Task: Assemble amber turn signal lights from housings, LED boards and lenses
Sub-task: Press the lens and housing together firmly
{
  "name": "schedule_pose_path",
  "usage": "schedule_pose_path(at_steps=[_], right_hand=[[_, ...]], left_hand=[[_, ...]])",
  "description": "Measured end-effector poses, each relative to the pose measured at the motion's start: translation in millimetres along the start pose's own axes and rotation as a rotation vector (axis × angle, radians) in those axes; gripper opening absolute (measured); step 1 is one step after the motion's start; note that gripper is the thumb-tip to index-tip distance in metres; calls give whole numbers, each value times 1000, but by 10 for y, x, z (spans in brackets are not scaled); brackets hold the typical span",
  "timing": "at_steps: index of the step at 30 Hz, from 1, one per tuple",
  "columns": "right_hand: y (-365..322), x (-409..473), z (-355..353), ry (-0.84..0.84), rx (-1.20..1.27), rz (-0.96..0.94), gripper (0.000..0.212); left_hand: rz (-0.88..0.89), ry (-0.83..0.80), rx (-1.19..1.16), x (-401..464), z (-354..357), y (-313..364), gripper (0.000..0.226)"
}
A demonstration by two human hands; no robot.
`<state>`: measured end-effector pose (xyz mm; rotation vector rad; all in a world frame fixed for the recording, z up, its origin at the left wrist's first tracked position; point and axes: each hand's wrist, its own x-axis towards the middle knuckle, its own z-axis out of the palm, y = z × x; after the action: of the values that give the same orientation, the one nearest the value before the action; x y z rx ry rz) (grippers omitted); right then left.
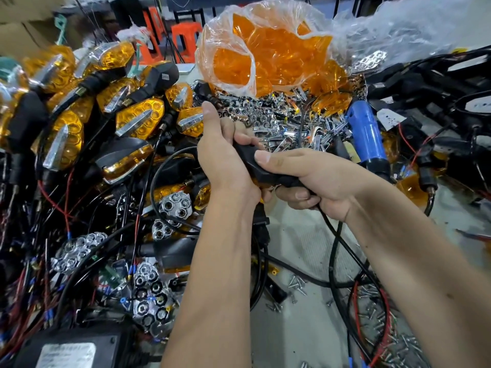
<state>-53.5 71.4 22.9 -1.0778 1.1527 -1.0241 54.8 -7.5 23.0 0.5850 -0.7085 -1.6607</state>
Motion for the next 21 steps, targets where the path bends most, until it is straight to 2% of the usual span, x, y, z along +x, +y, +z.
schedule_pose_path(at_steps=[3, 6, 8, 10, 14, 18, 21], right_hand=[[-6, -7, -12, 95, -67, -8, 40], [-11, 6, -47, 276, -146, -83, 40], [-5, 12, -75, 416, -250, -121, 48], [5, -1, -95, 485, -397, -166, 54], [1, -34, -106, 465, -753, -263, 57], [-34, -34, -111, 333, -754, -270, 51], [-42, -24, -107, 304, -850, -338, 42]], left_hand=[[-67, 60, 20, 7, 3, -47, 59], [-100, 22, 144, 2, 57, -104, 47], [-79, 31, 269, -1, 83, -161, 52], [-95, 68, 310, 5, 86, -206, 61], [-74, 163, 393, 28, 59, -225, 69], [65, 226, 317, 25, 43, -190, 71], [100, 229, 236, 38, 28, -163, 72]])
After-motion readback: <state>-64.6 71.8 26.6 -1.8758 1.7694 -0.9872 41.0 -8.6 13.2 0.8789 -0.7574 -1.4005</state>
